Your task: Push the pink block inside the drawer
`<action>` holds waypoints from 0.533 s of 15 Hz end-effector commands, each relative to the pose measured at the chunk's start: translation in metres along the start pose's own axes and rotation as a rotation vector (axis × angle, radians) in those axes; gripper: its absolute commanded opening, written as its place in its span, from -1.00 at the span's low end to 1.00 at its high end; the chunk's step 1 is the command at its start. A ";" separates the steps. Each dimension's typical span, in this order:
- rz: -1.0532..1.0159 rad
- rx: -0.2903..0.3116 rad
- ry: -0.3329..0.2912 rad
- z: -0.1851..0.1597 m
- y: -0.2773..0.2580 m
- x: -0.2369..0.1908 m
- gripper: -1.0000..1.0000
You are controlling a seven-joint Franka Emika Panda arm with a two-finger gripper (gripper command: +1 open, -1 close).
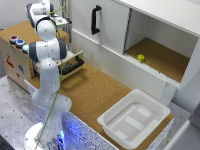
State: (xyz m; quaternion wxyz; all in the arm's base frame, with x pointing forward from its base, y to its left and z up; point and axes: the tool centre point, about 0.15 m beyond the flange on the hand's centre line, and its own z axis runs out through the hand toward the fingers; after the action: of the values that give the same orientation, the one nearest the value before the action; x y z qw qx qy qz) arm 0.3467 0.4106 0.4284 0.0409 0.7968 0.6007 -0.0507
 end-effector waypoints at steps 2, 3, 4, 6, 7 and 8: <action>0.102 -0.029 0.201 -0.022 -0.002 -0.015 1.00; 0.103 -0.037 0.220 -0.030 -0.004 -0.016 1.00; 0.104 -0.047 0.238 -0.039 -0.005 -0.016 1.00; 0.091 -0.065 0.259 -0.051 -0.005 -0.010 1.00; 0.082 -0.073 0.264 -0.055 -0.003 -0.006 1.00; 0.071 -0.090 0.271 -0.061 0.002 0.001 1.00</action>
State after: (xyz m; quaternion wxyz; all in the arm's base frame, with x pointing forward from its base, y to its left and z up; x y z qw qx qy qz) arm 0.3503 0.4206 0.4683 0.0230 0.8212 0.5701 0.0131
